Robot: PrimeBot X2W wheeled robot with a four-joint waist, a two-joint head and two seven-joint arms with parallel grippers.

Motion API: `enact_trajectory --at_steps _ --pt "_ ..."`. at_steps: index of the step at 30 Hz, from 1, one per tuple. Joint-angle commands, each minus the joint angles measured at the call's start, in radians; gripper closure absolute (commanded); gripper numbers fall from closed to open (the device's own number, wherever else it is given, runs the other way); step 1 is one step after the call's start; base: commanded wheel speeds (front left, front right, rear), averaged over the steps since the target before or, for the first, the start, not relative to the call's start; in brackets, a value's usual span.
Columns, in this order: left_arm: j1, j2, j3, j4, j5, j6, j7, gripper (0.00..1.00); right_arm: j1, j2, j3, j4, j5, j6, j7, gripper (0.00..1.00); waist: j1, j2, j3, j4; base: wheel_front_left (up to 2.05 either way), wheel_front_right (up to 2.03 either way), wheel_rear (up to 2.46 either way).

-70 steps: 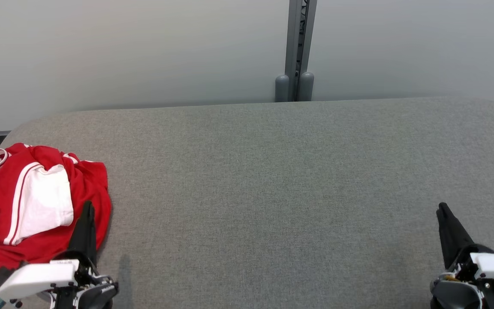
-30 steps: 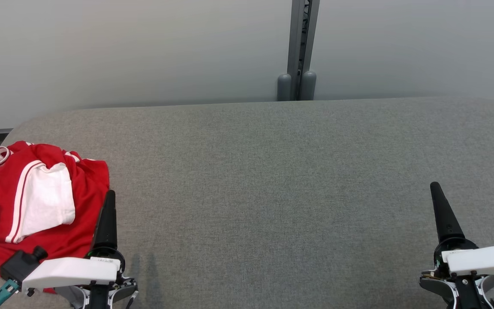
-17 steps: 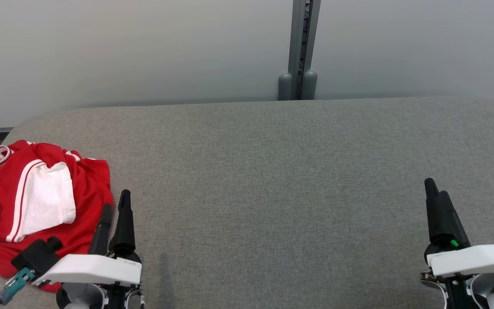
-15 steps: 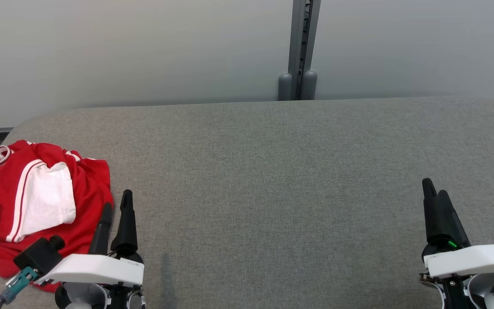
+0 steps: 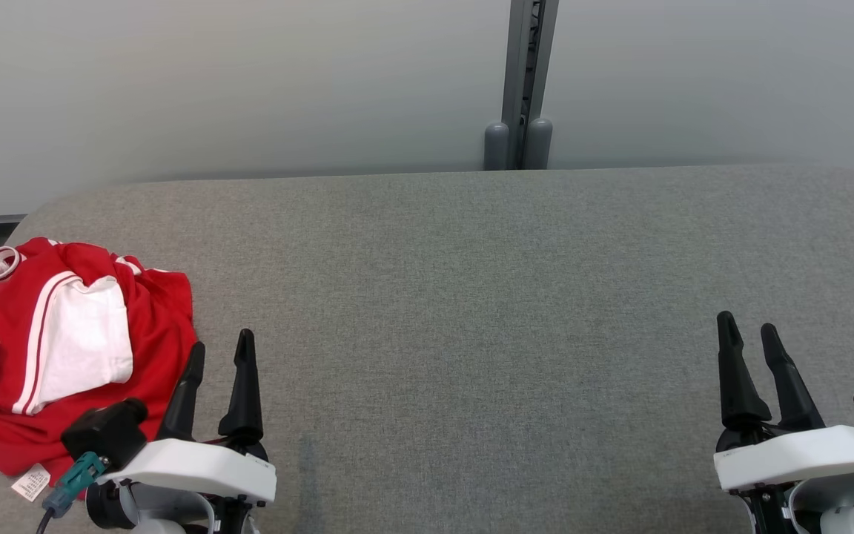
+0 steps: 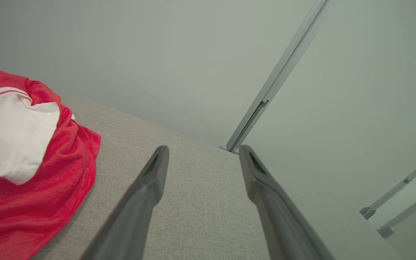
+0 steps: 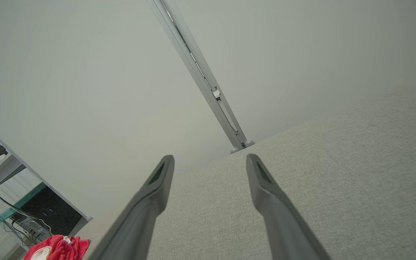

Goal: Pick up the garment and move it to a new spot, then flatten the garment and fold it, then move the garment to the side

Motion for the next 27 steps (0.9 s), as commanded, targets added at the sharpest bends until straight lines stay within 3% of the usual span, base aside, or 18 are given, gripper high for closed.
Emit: enact_trajectory --at_steps 1,27 --pt "-0.026 0.008 -0.003 -0.011 0.028 0.007 -0.008 0.00 -0.015 -0.004 -0.002 -0.012 -0.029 0.004 -0.013 0.00 0.0000 0.0000 0.000 0.001 0.00 0.00 0.00" --pt "-0.031 0.008 -0.047 -0.017 0.272 0.029 -0.070 0.00 -0.010 0.004 0.025 -0.035 -0.286 0.004 -0.075 0.00 0.0000 0.0000 0.007 0.007 0.00 0.00 0.00"
